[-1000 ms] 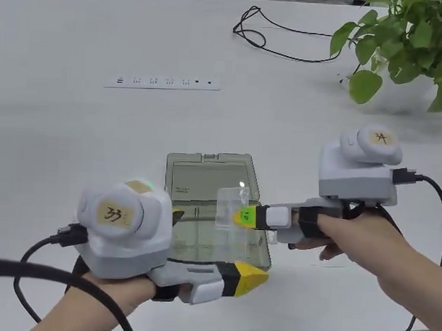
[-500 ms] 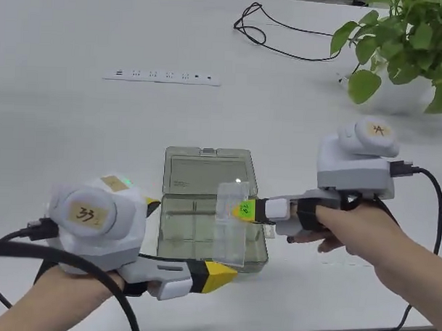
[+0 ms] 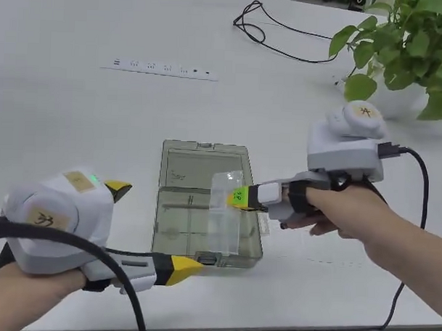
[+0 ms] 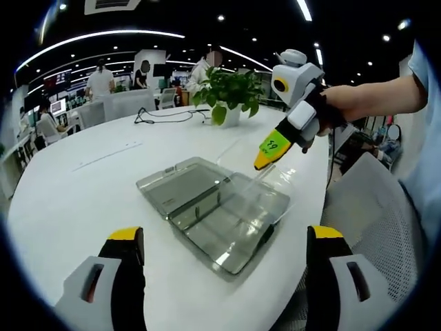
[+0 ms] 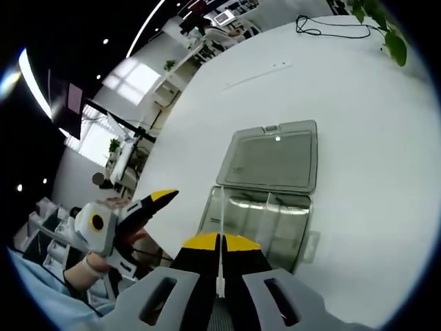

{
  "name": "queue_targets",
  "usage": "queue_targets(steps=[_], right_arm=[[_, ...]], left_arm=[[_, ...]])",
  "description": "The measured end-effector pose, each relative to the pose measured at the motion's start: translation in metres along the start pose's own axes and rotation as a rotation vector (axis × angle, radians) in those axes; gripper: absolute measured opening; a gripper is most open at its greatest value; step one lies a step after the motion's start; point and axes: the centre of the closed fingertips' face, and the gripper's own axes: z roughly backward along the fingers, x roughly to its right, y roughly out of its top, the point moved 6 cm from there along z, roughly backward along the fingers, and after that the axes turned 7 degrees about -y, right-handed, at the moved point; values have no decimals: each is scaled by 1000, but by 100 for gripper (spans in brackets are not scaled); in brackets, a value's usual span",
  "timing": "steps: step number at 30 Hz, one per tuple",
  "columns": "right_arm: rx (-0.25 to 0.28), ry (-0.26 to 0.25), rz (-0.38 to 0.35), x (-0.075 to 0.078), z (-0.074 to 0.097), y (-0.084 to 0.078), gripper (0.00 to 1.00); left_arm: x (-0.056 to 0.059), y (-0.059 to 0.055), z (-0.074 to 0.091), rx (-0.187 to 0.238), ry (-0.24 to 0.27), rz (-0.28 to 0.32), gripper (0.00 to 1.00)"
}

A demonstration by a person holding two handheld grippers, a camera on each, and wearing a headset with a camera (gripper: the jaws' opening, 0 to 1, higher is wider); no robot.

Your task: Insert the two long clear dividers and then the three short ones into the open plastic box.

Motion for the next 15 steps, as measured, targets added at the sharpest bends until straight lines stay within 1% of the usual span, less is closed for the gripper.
queue_targets(steps=[4, 7, 8, 10, 12, 15], right_arm=[[-31, -21, -4, -3, -1, 0, 2], [-55, -35, -24, 0, -3, 5, 2], [-67, -40, -28, 0, -4, 6, 2], [-118, -70, -28, 2, -6, 4, 2], [-130, -92, -44, 3, -11, 6, 2], [-142, -95, -72, 2, -15, 11, 2]], left_arm=[[-2, -3, 1, 17, 9, 2, 98], [-3, -4, 2, 30, 11, 9, 98], [-3, -5, 2, 30, 10, 12, 98], [-2, -6, 2, 33, 9, 10, 98], [-2, -7, 2, 33, 6, 10, 97], [-2, -8, 3, 35, 8, 10, 97]])
